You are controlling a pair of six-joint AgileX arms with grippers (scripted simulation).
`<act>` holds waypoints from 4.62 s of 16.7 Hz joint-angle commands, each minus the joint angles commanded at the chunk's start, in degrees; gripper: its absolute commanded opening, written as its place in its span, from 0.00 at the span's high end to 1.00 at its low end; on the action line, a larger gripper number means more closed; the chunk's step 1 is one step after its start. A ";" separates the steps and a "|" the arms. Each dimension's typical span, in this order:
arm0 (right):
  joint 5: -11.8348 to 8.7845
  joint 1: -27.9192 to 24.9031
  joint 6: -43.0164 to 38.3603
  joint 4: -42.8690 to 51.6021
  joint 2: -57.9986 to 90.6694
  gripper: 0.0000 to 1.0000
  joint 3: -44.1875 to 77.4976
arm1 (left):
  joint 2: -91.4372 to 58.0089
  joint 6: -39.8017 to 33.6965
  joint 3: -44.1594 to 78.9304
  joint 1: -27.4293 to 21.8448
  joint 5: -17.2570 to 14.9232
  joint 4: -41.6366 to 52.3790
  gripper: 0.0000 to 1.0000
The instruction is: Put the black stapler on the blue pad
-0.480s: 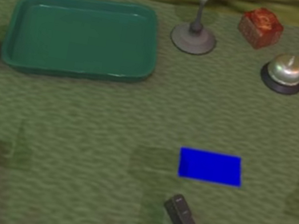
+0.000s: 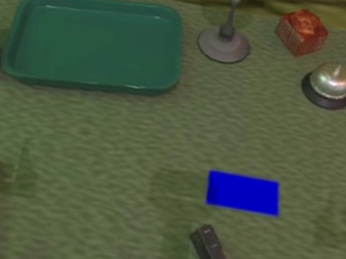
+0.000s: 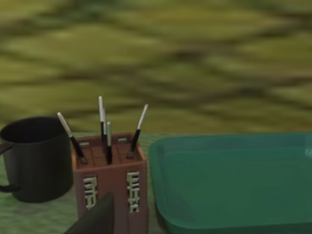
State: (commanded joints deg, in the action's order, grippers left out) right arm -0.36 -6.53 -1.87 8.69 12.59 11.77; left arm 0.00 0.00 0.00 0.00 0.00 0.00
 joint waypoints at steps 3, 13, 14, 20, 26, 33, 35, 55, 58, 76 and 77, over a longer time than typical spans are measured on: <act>0.05 -5.88 -1.73 8.47 14.36 0.00 11.41 | 0.00 0.00 0.00 0.00 0.00 0.00 0.00; 0.43 -27.98 -8.22 41.35 71.28 0.00 53.32 | 0.00 0.00 0.00 0.00 0.00 0.00 0.00; 0.43 -29.89 -8.81 44.13 75.83 0.00 56.97 | 0.00 0.00 0.00 0.00 0.00 0.00 0.00; 0.44 -38.30 -11.36 55.81 95.96 0.00 73.51 | 0.00 0.00 0.00 0.00 0.00 0.00 0.00; 0.45 -39.79 -11.79 57.77 99.29 0.00 76.56 | 0.00 0.00 0.00 0.00 0.00 0.00 0.00; 0.47 -39.68 -11.72 51.05 101.51 0.00 72.01 | 0.00 0.00 0.00 0.00 0.00 0.00 0.00; 0.48 -39.74 -11.83 45.47 103.47 0.00 68.74 | 0.00 0.00 0.00 0.00 0.00 0.00 0.00; 0.50 -39.92 -12.03 37.15 106.81 0.90 63.46 | 0.00 0.00 0.00 0.00 0.00 0.00 0.00; 0.50 -39.92 -12.03 37.15 106.81 1.00 63.46 | 0.00 0.00 0.00 0.00 0.00 0.00 0.00; 0.52 -40.27 -11.83 57.50 99.15 1.00 76.36 | 0.00 0.00 0.00 0.00 0.00 0.00 0.00; 0.52 -40.26 -11.81 57.78 98.93 1.00 76.57 | 0.00 0.00 0.00 0.00 0.00 0.00 0.00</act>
State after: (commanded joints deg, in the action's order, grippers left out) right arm 0.15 -46.79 -13.69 66.47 111.51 88.34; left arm 0.00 0.00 0.00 0.00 0.00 0.00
